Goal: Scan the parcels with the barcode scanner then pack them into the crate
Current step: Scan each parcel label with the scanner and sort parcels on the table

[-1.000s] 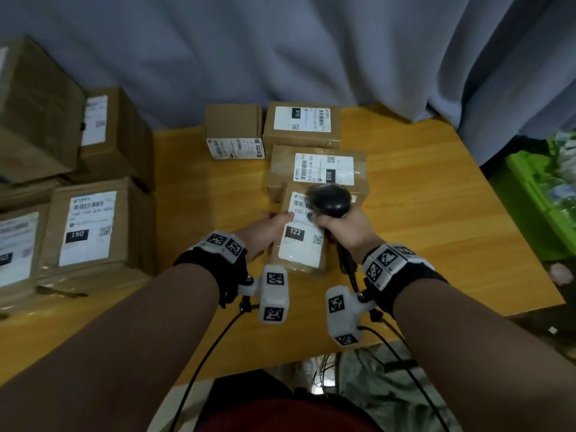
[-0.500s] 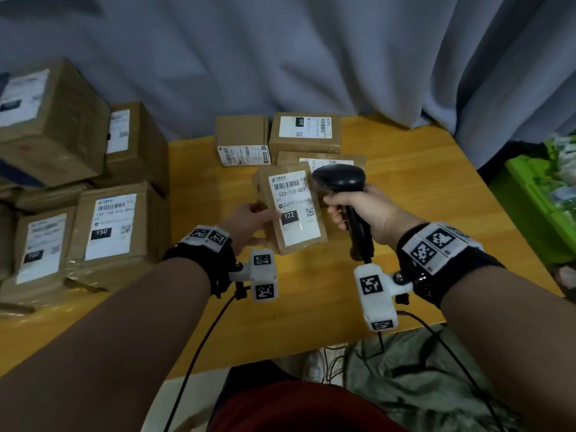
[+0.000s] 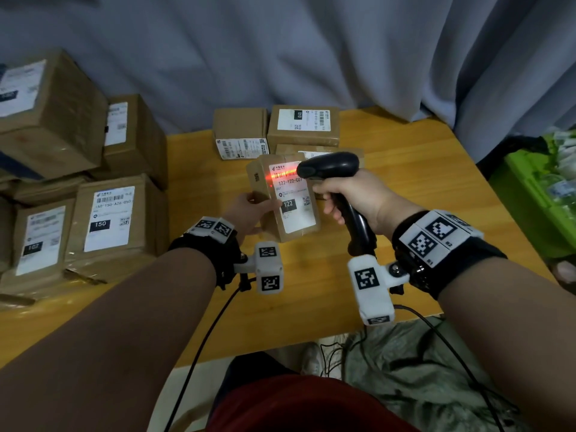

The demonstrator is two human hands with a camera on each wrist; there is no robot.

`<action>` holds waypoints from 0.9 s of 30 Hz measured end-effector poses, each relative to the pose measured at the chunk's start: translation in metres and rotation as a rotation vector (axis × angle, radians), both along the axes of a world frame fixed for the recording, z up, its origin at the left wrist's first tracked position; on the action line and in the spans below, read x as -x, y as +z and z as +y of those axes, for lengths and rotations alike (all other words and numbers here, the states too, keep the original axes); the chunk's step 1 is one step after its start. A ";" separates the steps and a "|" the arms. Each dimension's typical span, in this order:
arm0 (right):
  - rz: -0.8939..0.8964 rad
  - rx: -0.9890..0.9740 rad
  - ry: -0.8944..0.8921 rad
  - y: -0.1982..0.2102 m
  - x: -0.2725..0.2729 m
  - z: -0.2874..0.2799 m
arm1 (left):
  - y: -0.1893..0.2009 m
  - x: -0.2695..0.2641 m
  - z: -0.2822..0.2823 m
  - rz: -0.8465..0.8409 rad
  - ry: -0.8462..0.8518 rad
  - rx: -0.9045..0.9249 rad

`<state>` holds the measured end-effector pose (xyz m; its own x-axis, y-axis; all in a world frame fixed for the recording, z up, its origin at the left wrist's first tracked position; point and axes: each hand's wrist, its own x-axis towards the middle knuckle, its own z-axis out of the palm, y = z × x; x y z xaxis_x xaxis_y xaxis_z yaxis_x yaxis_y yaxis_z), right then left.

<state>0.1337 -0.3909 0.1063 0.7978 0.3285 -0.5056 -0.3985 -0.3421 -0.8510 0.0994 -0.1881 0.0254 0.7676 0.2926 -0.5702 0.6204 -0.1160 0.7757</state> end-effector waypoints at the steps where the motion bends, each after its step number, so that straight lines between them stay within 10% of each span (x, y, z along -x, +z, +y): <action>1: -0.005 0.011 0.001 0.001 0.000 0.001 | 0.001 -0.001 0.000 -0.006 0.000 -0.005; 17: -0.001 -0.113 -0.095 0.002 -0.005 0.002 | 0.006 -0.006 -0.001 -0.014 0.070 -0.019; 27: -0.026 -0.167 -0.087 -0.010 0.003 0.062 | 0.052 0.042 0.059 -0.180 0.392 0.023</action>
